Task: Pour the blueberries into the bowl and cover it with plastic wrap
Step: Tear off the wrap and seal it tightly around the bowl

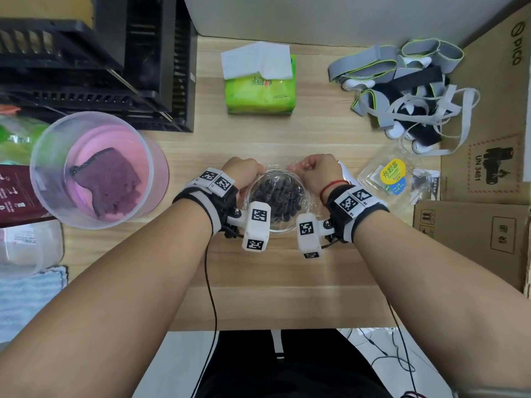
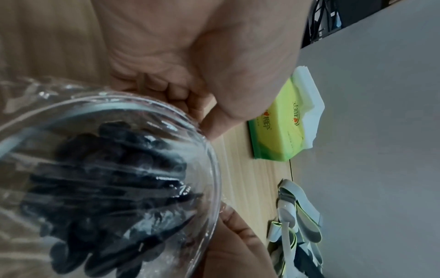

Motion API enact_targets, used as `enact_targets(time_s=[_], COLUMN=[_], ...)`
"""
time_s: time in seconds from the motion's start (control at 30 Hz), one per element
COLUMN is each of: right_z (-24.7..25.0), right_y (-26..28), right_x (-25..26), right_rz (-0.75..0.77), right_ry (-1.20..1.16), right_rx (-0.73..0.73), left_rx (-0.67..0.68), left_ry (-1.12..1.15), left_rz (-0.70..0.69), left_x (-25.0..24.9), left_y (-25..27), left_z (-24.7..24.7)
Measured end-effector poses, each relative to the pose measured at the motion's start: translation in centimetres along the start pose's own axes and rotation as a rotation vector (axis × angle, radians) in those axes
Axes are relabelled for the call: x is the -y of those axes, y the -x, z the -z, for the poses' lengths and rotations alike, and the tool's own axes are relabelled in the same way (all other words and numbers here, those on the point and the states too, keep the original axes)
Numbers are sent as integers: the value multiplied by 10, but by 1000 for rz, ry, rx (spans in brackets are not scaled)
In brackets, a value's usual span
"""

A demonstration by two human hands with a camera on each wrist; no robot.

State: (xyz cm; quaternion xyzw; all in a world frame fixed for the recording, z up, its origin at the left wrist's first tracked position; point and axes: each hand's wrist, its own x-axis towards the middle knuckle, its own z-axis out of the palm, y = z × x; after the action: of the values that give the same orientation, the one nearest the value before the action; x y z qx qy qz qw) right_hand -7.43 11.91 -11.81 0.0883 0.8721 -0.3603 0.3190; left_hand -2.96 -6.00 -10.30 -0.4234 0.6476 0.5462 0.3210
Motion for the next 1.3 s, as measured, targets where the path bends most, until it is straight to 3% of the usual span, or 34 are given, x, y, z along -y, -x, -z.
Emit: enact_targets(time_s=[0.07, 0.23, 0.33, 0.43, 0.6, 0.7, 0.8, 1.0, 1.17, 1.3], right_z=[0, -3, -2, 2, 15, 26, 22, 11, 9, 9], right_y=[2, 5, 5, 8, 20, 27, 34, 36, 44, 48], right_x=[-1, -3, -3, -5, -9, 2, 8, -5, -22, -29], right_rz=[1, 40, 59, 113, 274, 333, 370, 308, 218, 61], right_ry=[24, 88, 102, 160, 294, 281, 205, 150, 122, -91], right_rx=[-17, -54, -70, -60, 49, -18, 68, 18, 69, 76], left_rx=[-8, -109, -107, -140, -76, -132, -219, -320, -395, -446], left_ry=[-99, -421, -602, -646, -747, -734, -698, -671, -666, -612], left_rz=[-23, -474, -578, -572, -539, -544, -538, -508, -507, -473], left_x=[-3, -1, -3, -6, -8, -7, -5, 4, 12, 20], left_y=[8, 29, 32, 28, 28, 28, 28, 28, 30, 34], left_z=[2, -7, -13, -11, -9, -7, -4, -4, -8, 2])
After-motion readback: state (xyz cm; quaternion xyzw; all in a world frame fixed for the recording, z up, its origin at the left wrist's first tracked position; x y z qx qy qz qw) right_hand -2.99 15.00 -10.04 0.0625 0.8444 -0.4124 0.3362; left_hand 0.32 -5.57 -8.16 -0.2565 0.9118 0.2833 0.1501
